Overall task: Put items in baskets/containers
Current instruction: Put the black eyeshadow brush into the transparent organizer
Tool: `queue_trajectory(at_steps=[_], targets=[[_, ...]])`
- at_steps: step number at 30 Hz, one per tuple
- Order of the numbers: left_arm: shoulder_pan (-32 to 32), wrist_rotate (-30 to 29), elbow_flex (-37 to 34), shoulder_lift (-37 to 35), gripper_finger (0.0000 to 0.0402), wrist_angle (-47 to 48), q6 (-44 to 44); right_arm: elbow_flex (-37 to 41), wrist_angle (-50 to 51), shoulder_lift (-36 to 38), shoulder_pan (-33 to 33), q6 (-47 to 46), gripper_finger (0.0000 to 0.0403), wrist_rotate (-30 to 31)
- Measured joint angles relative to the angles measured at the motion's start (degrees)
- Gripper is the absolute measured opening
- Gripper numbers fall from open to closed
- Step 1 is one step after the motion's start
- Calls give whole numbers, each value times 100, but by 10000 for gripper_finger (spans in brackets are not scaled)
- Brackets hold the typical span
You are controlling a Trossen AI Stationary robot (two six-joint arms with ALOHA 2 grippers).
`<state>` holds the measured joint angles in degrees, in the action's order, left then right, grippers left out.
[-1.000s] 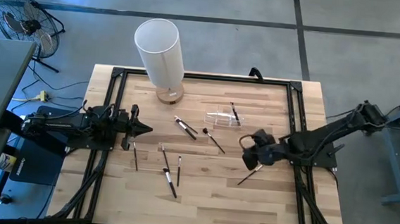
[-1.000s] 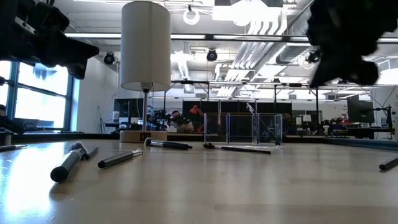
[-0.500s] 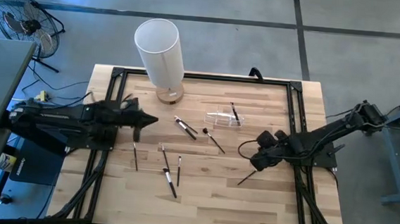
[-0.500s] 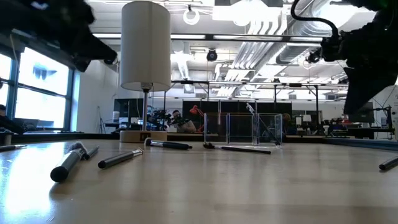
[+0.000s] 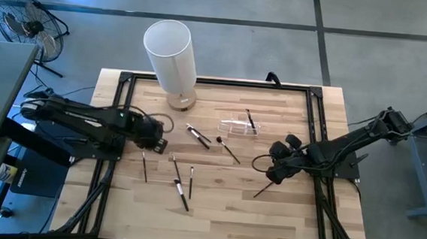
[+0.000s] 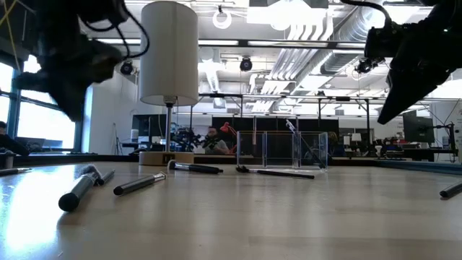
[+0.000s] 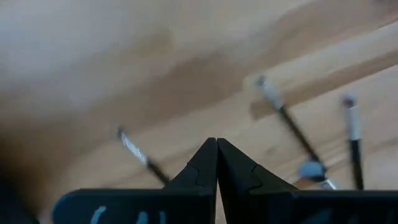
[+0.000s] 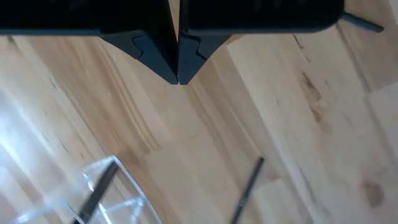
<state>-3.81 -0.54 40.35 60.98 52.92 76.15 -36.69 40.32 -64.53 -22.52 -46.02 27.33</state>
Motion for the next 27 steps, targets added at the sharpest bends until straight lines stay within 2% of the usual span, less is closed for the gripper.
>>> queue_trajectory(at_steps=[4,8,16,20,27], targets=[[-327,278,-166,332,8,282,732,0,-179,0,-1,404,3,-84],[-375,346,-278,466,36,272,1044,0,-230,0,-2,628,2,-85],[-372,75,-546,537,92,259,1376,0,-248,0,-1,666,1,-85],[-370,-212,-668,537,98,242,1587,0,-253,0,-2,741,4,-78],[-372,-148,-1125,606,99,-230,1832,0,-307,0,-1,754,3,-75]])
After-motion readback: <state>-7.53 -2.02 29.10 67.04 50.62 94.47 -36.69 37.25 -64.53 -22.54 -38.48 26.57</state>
